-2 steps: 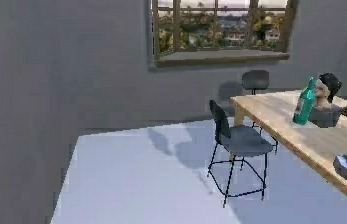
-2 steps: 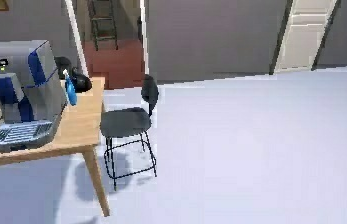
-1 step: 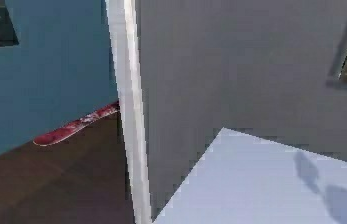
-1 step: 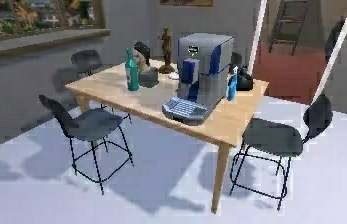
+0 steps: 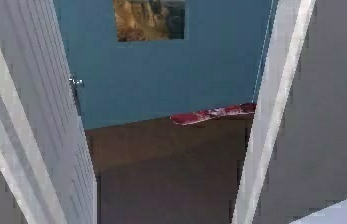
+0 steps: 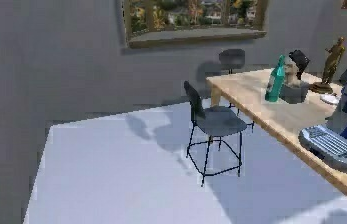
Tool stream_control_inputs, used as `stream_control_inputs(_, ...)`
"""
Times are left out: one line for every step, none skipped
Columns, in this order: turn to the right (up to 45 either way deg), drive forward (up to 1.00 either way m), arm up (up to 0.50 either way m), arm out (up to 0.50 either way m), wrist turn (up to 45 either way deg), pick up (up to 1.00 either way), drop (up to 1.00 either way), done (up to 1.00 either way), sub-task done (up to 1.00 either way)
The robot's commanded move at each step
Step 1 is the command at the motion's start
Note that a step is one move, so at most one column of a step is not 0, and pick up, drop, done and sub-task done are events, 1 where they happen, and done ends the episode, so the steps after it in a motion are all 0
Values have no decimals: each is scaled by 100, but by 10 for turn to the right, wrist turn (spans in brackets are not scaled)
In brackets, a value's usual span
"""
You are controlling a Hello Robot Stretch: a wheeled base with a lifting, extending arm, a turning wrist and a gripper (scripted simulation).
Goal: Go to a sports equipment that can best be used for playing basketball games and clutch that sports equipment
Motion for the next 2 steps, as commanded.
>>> stream_control_inputs(0, 55, 0, 0, 0, 0, 0, 0, 0)
stream_control_inputs(-120, 0, 0, 0, 0, 0, 0, 0, 0)
